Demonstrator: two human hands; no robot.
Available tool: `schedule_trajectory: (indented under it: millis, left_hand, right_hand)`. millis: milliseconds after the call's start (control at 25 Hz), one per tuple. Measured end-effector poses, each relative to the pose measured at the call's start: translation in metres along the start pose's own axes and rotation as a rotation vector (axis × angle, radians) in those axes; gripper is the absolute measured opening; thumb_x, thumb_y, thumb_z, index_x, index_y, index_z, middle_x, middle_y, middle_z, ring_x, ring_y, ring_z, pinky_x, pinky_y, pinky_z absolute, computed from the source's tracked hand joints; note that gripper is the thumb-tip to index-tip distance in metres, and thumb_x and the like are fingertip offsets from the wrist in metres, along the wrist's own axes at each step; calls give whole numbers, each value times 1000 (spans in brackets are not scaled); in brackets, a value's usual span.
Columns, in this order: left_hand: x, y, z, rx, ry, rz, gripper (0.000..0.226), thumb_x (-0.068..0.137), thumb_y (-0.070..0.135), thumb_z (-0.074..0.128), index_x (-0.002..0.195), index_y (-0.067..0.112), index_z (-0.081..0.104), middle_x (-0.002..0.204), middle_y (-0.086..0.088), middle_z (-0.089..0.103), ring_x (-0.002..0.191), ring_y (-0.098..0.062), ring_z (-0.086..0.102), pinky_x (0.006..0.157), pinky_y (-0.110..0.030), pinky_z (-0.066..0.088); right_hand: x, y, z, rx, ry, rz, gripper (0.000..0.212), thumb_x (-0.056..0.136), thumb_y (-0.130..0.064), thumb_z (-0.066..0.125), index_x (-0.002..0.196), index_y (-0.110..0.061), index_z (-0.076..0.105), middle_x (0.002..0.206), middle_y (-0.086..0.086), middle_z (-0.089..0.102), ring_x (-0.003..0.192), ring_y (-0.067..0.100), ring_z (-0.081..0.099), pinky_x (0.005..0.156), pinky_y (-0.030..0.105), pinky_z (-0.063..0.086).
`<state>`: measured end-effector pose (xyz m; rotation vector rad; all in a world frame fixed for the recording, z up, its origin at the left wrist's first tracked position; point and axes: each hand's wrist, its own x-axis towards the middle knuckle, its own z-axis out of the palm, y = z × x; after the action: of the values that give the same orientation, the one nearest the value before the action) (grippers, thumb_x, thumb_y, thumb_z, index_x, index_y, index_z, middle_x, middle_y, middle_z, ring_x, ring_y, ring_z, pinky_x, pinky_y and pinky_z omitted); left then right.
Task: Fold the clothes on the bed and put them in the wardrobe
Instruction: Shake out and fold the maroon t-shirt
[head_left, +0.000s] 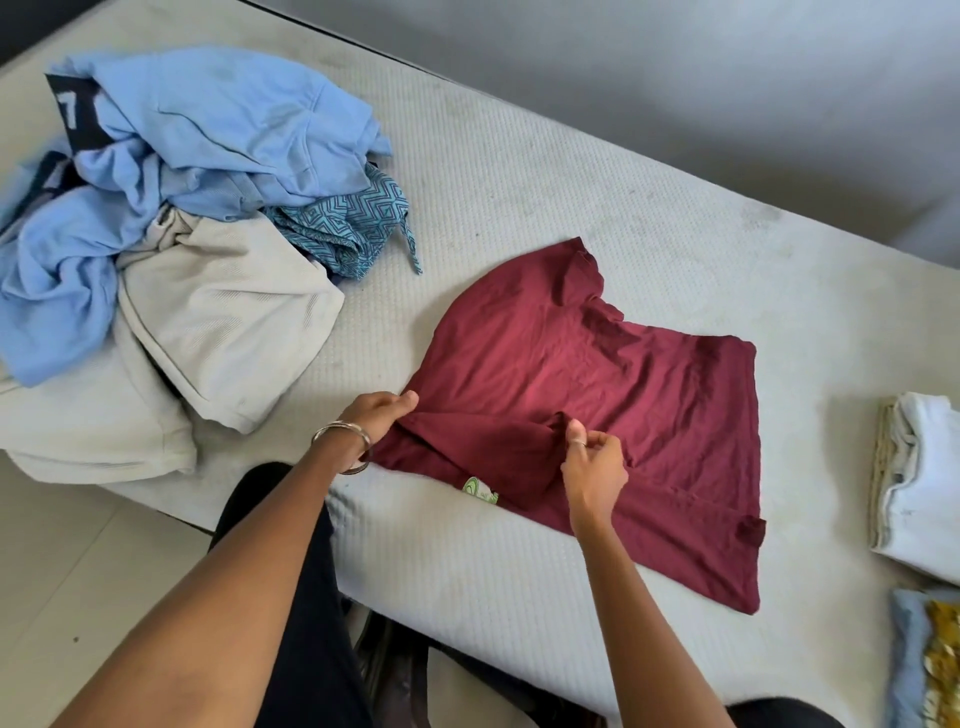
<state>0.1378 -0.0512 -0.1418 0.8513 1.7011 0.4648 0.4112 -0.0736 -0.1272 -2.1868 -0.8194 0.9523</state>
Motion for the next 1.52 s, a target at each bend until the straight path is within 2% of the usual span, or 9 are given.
schedule_trajectory:
  millis: [160, 360, 520, 640, 840, 1080, 1200, 1320, 1520]
  left_hand:
    - [7, -6, 18, 198, 118, -14, 24, 72, 31, 82, 85, 15, 70, 94, -6, 69, 90, -22, 63, 82, -27, 46]
    - [9, -7, 17, 240, 99, 8, 19, 69, 18, 82, 81, 20, 68, 89, -3, 67, 86, -22, 64, 75, -25, 46]
    - [8, -13, 17, 229, 83, 57, 27, 65, 17, 82, 82, 32, 68, 92, -2, 68, 89, -22, 65, 84, -32, 52]
    - [7, -16, 14, 149, 58, 37, 27, 61, 24, 82, 83, 36, 71, 91, -1, 70, 89, -20, 67, 88, -36, 53]
    - [6, -9, 18, 115, 123, -49, 21, 77, 44, 75, 83, 24, 74, 93, 0, 70, 91, -18, 62, 81, -28, 46]
    - [1, -5, 24, 111, 163, -46, 12, 80, 29, 74, 88, 20, 73, 93, -3, 68, 95, -22, 63, 80, -26, 43]
    - [-12, -3, 38, 233, 282, 65, 26, 80, 23, 71, 106, 20, 66, 103, -7, 62, 95, -25, 59, 83, -31, 45]
    - [-28, -7, 71, 810, 565, 545, 29, 75, 23, 71, 103, 17, 64, 104, -10, 57, 90, -34, 55, 72, -43, 47]
    - [-34, -24, 120, 1221, 26, 744, 56, 62, 21, 85, 112, 36, 65, 118, -7, 57, 93, -31, 61, 73, -45, 52]
  right_hand:
    - [19, -20, 19, -275, -81, 204, 49, 84, -55, 67, 96, -8, 60, 105, 10, 63, 100, 31, 59, 91, 40, 46]
    - [41, -18, 4, 601, -88, 578, 8, 91, -16, 57, 99, -12, 57, 85, 7, 58, 70, 20, 57, 61, 33, 46]
    - [44, -4, 10, 574, -16, 450, 15, 95, -7, 44, 105, -14, 52, 85, 12, 68, 51, 16, 61, 48, 26, 45]
    - [35, -6, 8, 291, 186, 200, 20, 95, -27, 57, 109, -17, 47, 98, 15, 68, 75, 26, 68, 76, 41, 58]
    - [-15, 3, 14, -298, -182, 171, 63, 83, -35, 77, 129, -8, 43, 124, 15, 59, 117, 34, 55, 102, 44, 37]
    - [-21, 23, -7, 93, -274, 310, 51, 86, -8, 66, 131, -17, 41, 112, 5, 55, 92, 17, 52, 81, 31, 42]
    - [-21, 25, -9, 12, -100, 146, 45, 87, -7, 64, 126, -12, 40, 100, 10, 59, 90, 23, 58, 79, 36, 46]
    - [-15, 10, 6, -189, 204, -237, 32, 88, -10, 62, 119, -8, 54, 113, 18, 56, 108, 36, 49, 89, 48, 41]
    - [22, 46, 4, -887, -422, -975, 52, 99, -46, 25, 150, -39, 30, 162, -5, 20, 149, 27, 16, 113, 56, 19]
